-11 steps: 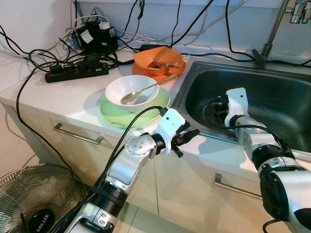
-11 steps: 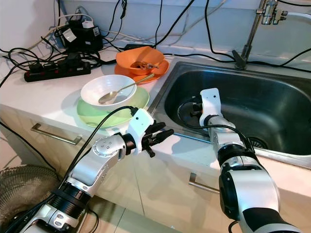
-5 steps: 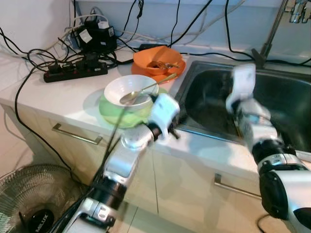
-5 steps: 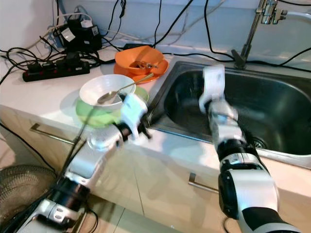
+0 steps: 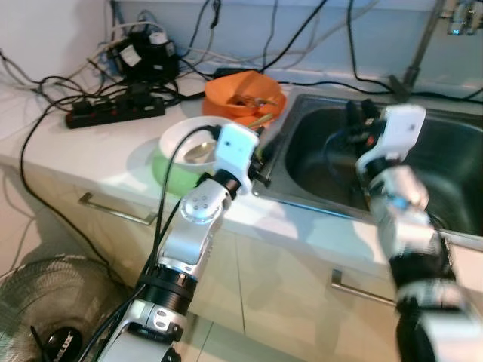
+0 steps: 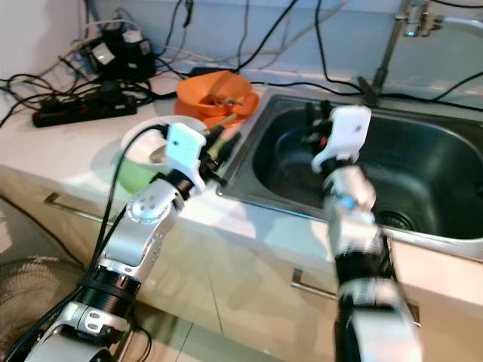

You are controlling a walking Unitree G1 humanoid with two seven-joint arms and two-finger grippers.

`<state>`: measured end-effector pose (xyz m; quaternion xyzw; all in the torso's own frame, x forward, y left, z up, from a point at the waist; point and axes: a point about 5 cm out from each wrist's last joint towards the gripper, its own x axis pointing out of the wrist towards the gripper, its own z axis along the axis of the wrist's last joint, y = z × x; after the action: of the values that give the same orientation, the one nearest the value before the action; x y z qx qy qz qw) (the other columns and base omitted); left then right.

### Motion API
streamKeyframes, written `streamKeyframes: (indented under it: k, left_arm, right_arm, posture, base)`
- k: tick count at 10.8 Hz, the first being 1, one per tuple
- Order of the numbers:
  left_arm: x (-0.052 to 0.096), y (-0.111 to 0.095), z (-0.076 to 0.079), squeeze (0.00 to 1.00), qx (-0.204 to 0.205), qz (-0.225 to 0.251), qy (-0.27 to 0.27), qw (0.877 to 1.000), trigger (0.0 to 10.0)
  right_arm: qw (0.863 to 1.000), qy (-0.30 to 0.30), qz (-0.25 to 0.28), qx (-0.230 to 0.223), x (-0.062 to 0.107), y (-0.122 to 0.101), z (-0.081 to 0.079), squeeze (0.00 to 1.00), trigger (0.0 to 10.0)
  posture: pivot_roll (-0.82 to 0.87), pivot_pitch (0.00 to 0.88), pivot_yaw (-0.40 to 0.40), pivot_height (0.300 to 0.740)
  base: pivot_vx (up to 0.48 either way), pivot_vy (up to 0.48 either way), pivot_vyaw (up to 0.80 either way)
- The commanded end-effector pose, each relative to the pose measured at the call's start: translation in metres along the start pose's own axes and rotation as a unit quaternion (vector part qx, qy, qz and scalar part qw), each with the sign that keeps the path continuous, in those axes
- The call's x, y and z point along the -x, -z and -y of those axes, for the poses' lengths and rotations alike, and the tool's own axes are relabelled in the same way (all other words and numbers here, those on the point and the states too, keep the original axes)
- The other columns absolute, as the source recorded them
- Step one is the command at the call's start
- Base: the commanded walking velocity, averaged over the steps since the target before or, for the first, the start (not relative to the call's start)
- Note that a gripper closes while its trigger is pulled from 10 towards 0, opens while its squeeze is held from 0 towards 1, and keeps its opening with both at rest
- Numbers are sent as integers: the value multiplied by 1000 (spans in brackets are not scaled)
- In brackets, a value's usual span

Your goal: Kitchen organization

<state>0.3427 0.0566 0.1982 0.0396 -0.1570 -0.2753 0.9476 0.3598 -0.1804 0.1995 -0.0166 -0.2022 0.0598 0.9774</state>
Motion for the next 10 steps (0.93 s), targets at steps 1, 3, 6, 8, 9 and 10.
streamKeyframes:
  k: [1, 3, 6, 8, 9, 10]
  left_arm:
    - [-2, -4, -6, 0, -9, 9, -16, 1000, 10000]
    - [3, 0, -12, 0, -9, 19, -47, 999, 10000]
    - [13, 8, -18, 0, -16, 37, -90, 995, 10000]
    - [22, 12, -19, 0, -30, 45, -107, 993, 10000]
    - [25, 14, -19, 0, -36, 48, -114, 992, 10000]
    - [28, 14, -22, 0, -52, 52, -130, 989, 10000]
  right_arm:
    - [1000, -3, 6, -8, 2, -2, -5, 0, 10000]
    - [999, 14, 23, -22, 16, -5, -8, 0, 10000]
    - [999, 7, 40, -26, 21, -12, -24, 0, 10000]
    - [999, 9, 30, -36, 30, -3, -37, 0, 10000]
    - [999, 0, 31, -26, 34, -1, -45, 0, 10000]
    - [999, 3, 33, -29, 38, -1, -49, 0, 10000]
  posture:
    - [40, 16, 91, 740]
    - [33, 8, 99, 740]
    - [25, 0, 102, 740]
    - [27, 0, 103, 740]
    - [25, 0, 103, 740]
    - [21, 0, 104, 740]
  base:
    - [0, 0, 0]
    - [0, 0, 0]
    - [0, 0, 0]
    - [0, 0, 0]
    - [0, 0, 0]
    - [0, 0, 0]
